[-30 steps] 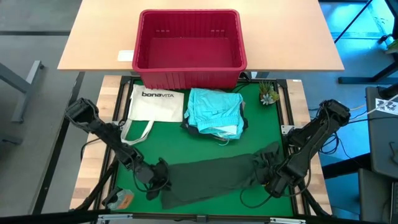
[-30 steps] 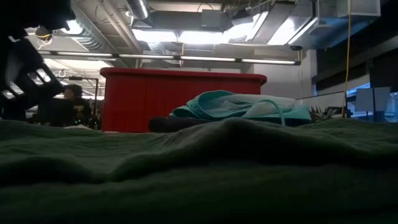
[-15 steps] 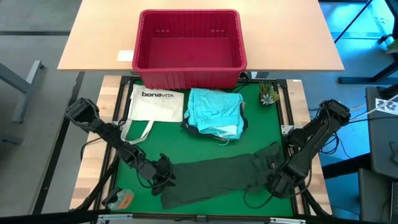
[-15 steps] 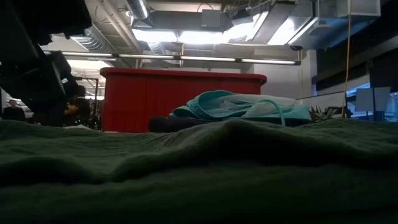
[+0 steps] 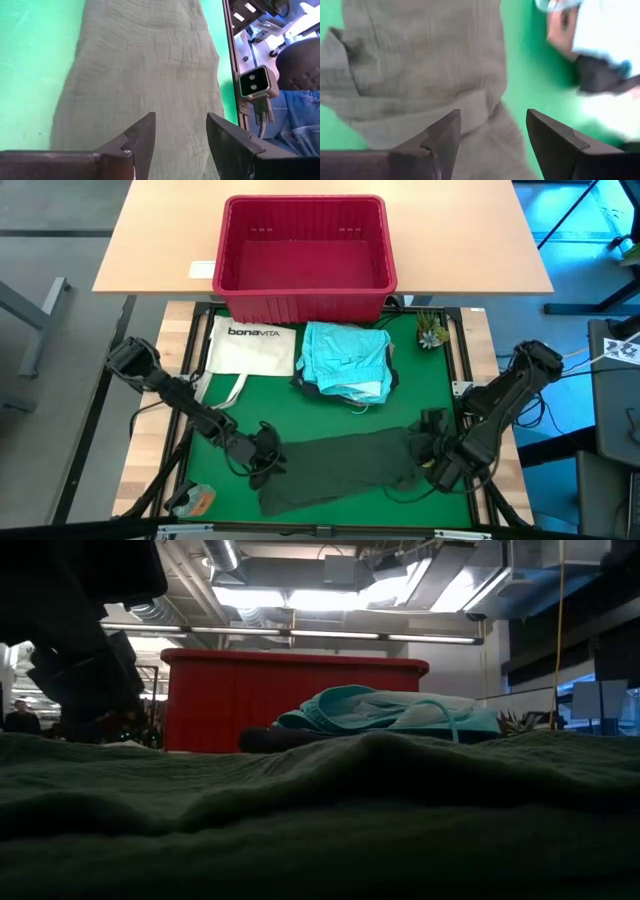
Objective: Fold Laundry from Bin
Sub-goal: Fold the green polo shirt from the red laundry bin
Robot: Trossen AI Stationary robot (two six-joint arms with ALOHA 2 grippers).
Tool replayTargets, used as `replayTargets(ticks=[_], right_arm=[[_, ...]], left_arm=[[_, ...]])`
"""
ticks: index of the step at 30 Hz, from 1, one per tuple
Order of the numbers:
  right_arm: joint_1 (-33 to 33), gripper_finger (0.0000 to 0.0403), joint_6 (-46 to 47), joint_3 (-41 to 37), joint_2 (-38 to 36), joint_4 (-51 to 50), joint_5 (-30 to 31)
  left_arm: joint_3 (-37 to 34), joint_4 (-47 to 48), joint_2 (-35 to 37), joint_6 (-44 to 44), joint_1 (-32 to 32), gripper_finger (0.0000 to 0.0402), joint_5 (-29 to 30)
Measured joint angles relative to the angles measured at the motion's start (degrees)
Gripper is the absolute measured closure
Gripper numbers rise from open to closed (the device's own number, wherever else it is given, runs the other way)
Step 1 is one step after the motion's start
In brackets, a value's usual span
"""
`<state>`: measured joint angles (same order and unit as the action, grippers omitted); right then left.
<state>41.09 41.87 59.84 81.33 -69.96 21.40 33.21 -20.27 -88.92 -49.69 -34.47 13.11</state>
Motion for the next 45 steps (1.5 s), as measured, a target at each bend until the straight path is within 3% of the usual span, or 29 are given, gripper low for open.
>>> replayTargets(ticks=[6,11,25,32,39,45], right_arm=[[-3.8,0.0178,4.5,-2.3,0.0,2.9,-11.7],[-3.6,0.0178,4.2,-4.5,0.0,9.4,-13.6],[-3.6,0.0178,6.4,-14.1,0.0,19.7,-13.4],[-4.0,0.0178,6.3,-19.2,0.0,22.0,-8.7],[-10.1,0.0178,4.0,-20.8,0.0,22.0,-4.6],[-17.8,0.0178,-4.7,-20.9,0.0,22.1,-1.0]], left_arm=[[0.0,0.1,0.0,1.8,1.4,0.0248,-1.2],[0.0,0.9,0.0,2.1,3.5,0.0254,-1.0],[0.0,11.7,0.0,2.3,5.2,0.0254,-0.6],[0.0,15.4,0.0,2.2,3.3,0.0254,-0.8],[0.0,15.4,0.0,2.1,1.7,0.0254,-4.3],[0.0,14.0,0.0,2.0,0.6,0.0254,-5.3]])
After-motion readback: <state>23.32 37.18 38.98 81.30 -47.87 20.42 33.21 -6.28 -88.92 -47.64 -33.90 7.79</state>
